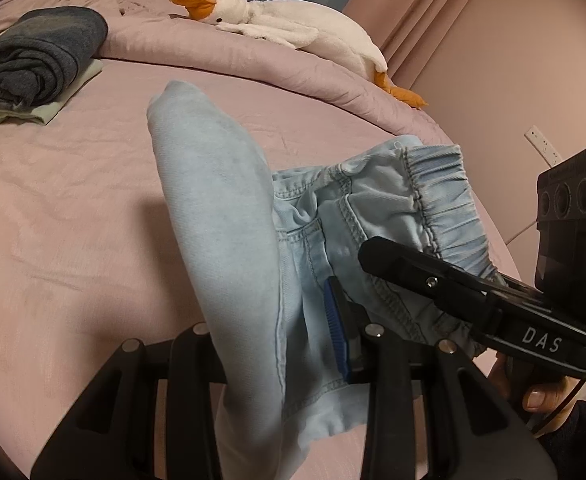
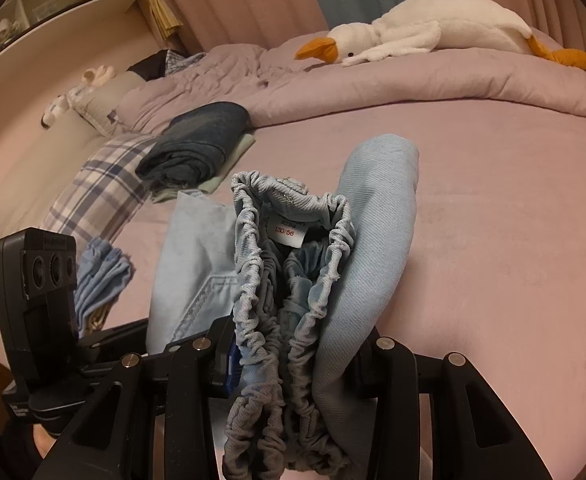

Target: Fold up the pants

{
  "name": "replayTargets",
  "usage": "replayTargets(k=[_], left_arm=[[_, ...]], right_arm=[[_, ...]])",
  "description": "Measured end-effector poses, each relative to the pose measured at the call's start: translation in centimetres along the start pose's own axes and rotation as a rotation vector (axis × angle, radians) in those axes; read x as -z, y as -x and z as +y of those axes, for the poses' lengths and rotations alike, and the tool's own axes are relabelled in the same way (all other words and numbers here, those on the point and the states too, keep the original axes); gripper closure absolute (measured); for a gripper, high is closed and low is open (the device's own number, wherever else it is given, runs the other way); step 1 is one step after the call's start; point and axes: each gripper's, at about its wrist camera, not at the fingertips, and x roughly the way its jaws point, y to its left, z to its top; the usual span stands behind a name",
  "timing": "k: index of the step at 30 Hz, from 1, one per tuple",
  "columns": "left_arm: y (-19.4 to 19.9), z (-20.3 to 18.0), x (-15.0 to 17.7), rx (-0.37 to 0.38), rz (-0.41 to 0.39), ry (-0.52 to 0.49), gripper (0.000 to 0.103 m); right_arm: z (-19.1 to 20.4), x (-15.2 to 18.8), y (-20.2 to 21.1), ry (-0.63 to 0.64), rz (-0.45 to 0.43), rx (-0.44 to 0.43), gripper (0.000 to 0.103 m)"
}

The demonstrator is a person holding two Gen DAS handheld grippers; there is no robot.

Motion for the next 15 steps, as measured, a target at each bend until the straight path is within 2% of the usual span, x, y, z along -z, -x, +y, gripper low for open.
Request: replayTargets(k=[15], left_arm=[[-2.2, -0.7, -3.1, 0.008, -0.018, -0.054, 0.069]], right_arm=[[-1.5, -2.1, -0.2, -0.009, -0.053, 0.029, 0.061]])
